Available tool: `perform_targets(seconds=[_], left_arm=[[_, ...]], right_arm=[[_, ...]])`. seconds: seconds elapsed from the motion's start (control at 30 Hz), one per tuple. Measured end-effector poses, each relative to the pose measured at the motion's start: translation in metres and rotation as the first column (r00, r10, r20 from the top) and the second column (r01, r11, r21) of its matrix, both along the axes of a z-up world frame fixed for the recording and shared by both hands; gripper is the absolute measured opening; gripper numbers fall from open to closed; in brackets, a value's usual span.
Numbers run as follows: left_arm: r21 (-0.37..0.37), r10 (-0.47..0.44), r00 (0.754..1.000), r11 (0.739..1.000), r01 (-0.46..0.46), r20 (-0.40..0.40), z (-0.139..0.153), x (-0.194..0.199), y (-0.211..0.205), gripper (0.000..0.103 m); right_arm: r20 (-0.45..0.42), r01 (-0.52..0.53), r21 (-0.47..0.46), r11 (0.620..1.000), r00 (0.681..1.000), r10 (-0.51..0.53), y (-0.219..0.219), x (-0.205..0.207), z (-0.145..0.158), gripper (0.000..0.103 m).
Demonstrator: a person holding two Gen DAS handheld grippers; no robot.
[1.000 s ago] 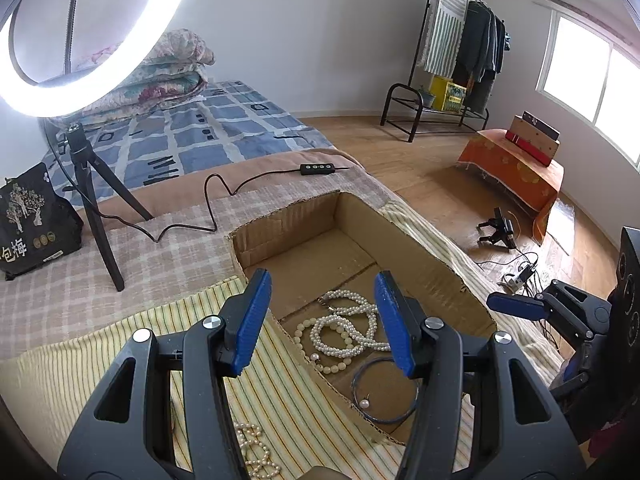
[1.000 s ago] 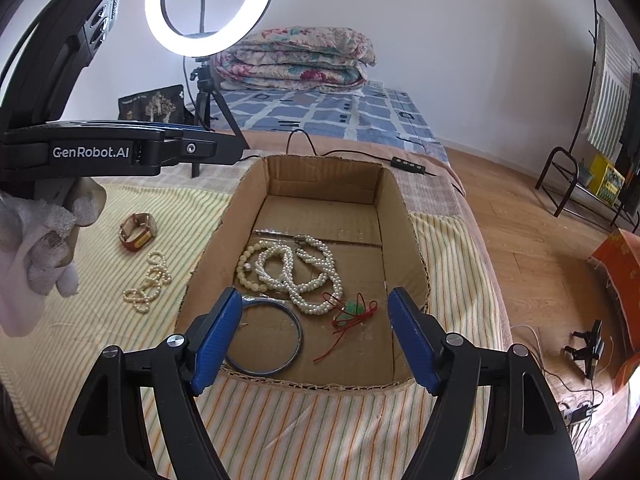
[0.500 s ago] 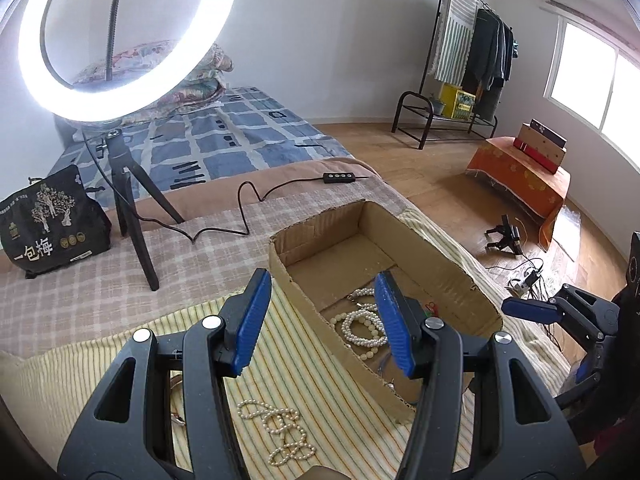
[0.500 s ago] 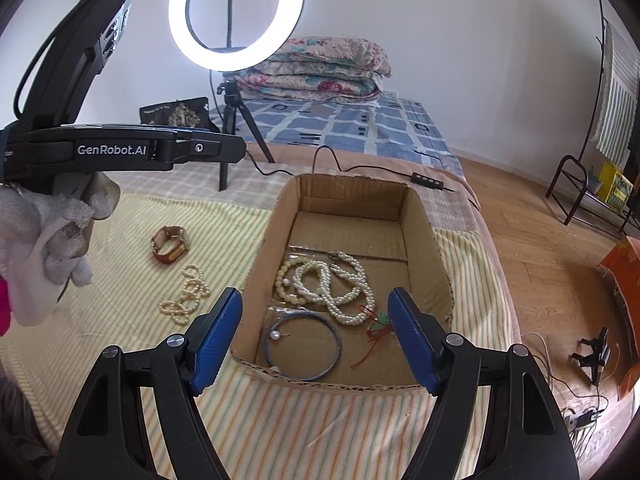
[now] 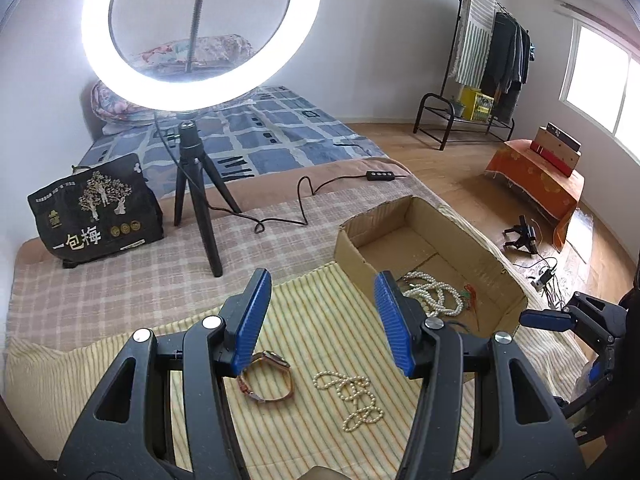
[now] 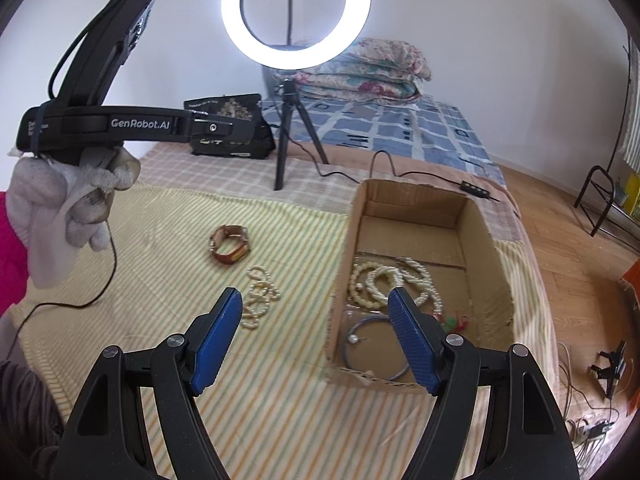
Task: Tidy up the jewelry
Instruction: 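Move the right tool to the cream pearl strand while the left tool approaches the brown leather watch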
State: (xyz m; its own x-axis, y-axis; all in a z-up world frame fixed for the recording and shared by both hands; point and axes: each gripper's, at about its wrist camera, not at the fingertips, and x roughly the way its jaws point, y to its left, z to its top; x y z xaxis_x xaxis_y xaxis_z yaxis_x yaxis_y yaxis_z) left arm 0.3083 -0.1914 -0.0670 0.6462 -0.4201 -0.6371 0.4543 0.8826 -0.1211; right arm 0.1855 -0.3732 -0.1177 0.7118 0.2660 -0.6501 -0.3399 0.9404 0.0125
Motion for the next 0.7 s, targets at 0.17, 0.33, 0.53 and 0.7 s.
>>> perform_targets(seconds=[0.17, 0.33, 0.53, 0.7], left_arm=[[0.003, 0.033, 0.999, 0.999, -0.033, -0.026, -0.008, 0.005, 0.027, 0.055], [0.014, 0.060, 0.997, 0.998, -0.059, -0.058, -0.023, 0.010, 0.047, 0.055], [0.032, 0.098, 0.987, 0.995, -0.095, -0.128, -0.052, 0.017, 0.062, 0.055], [0.026, 0.112, 0.974, 0.994, -0.109, -0.198, -0.077, 0.020, 0.069, 0.055]], right_arm=[[-0.032, -0.037, 0.008, 0.999, 0.999, 0.037, 0.021, 0.002, -0.009, 0.075], [-0.063, -0.068, 0.006, 0.998, 0.996, 0.068, 0.041, 0.005, -0.020, 0.075], [-0.109, -0.095, 0.012, 0.995, 0.989, 0.096, 0.060, 0.011, -0.039, 0.075], [-0.162, -0.101, 0.018, 0.995, 0.981, 0.103, 0.071, 0.022, -0.057, 0.075]])
